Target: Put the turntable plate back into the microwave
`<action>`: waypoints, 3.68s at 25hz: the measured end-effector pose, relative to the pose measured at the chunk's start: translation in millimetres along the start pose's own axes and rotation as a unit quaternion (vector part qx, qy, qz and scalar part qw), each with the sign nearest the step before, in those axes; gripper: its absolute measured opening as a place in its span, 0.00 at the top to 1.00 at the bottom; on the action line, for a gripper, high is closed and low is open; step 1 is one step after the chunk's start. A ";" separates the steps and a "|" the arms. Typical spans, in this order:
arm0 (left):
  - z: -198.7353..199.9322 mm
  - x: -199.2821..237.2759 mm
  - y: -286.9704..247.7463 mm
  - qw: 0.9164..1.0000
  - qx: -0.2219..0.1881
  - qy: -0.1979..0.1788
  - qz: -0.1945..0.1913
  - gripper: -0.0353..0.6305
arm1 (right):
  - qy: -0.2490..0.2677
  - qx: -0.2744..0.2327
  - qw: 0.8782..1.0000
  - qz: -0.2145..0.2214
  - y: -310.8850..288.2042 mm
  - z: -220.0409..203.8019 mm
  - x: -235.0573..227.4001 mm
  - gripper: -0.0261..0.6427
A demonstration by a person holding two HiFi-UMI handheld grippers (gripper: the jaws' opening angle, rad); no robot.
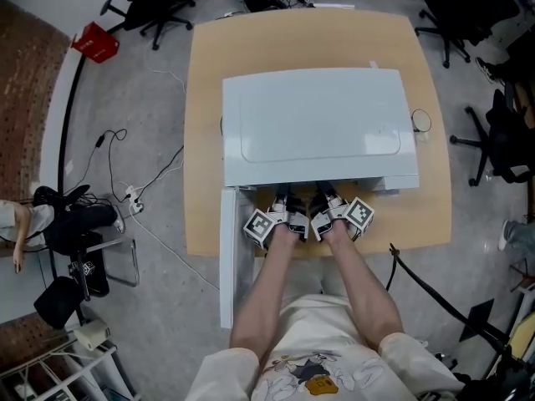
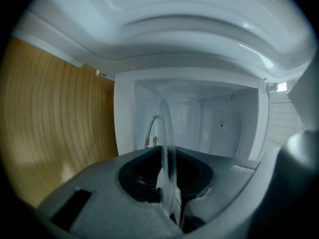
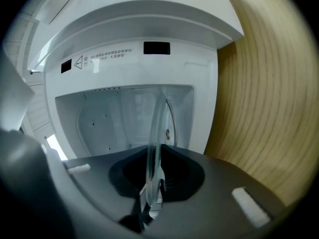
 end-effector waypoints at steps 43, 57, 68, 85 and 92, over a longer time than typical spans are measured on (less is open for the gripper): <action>-7.8 25.4 7.4 0.998 0.019 0.000 0.053 0.90 | 0.008 0.131 0.990 -0.048 17.3 -12.8 -24.0 0.88; -20.4 20.9 26.0 0.991 0.074 -0.076 0.086 0.72 | 0.014 0.112 0.991 -0.071 18.2 -11.1 -27.4 0.72; -54.1 6.5 58.8 0.943 0.154 -0.258 0.146 0.95 | 0.143 0.145 0.969 -0.138 73.1 -7.5 -23.7 0.81; -91.1 -18.5 66.3 0.725 0.262 -0.615 0.167 0.95 | 0.541 0.264 0.776 -0.188 75.6 -42.8 14.5 0.95; -88.7 -20.7 62.3 0.711 0.268 -0.627 0.172 0.95 | 0.548 0.276 0.769 -0.180 67.4 -53.8 14.7 0.95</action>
Point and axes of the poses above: the fingertips, and each gripper's own axes: y backward along the fingers, x to its left, z out of its top, the point moved 4 cm from there along y, backward along the fingers, and after that the axes turned 3 degrees about y, right-handed, at the moved point
